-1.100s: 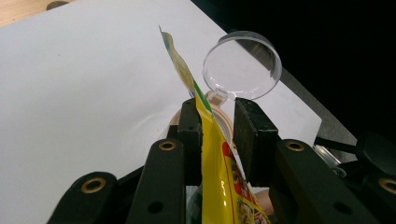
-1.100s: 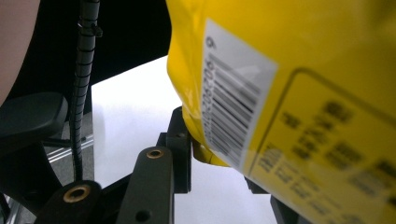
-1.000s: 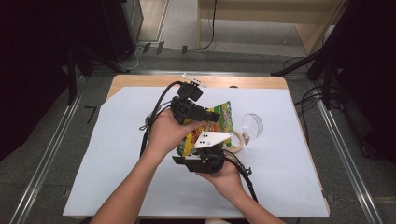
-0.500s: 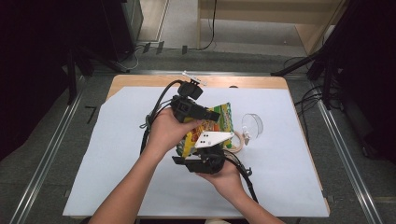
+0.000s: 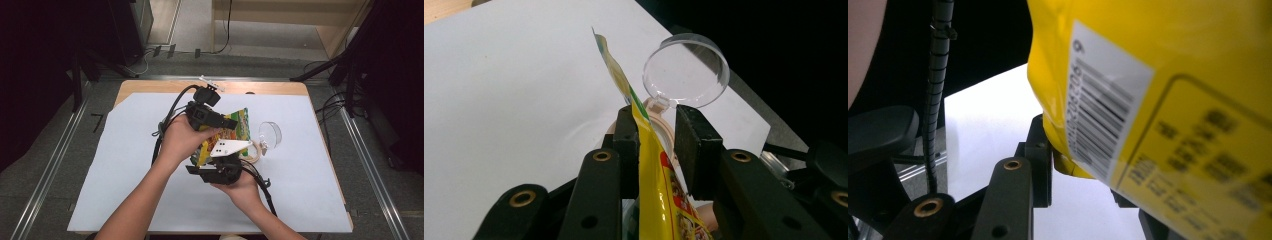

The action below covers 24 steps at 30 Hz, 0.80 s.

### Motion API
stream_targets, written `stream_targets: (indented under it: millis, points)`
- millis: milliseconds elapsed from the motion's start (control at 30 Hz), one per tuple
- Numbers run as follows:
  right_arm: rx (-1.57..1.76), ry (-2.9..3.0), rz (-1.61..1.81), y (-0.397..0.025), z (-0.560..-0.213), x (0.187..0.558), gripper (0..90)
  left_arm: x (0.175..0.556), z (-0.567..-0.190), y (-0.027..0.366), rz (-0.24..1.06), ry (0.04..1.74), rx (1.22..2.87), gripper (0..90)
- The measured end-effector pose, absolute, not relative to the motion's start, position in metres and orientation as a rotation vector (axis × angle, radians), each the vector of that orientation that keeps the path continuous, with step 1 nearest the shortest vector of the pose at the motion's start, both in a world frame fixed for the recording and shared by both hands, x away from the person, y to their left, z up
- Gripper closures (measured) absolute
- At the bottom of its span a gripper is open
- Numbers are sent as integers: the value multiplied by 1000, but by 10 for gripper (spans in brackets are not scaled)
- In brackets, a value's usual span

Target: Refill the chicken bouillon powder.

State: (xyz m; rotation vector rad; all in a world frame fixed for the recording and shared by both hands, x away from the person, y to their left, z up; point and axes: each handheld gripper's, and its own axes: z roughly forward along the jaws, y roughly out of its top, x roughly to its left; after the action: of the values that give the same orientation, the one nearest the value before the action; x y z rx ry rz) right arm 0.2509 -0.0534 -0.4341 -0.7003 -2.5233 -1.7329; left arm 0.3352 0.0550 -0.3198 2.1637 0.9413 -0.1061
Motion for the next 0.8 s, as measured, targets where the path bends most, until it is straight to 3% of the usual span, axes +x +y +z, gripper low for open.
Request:
stream_targets:
  millis: [800]
  points:
    - [-693,-2545,-1718,-53,-437,253,684,333,-323,57,-91,948,2158,729]
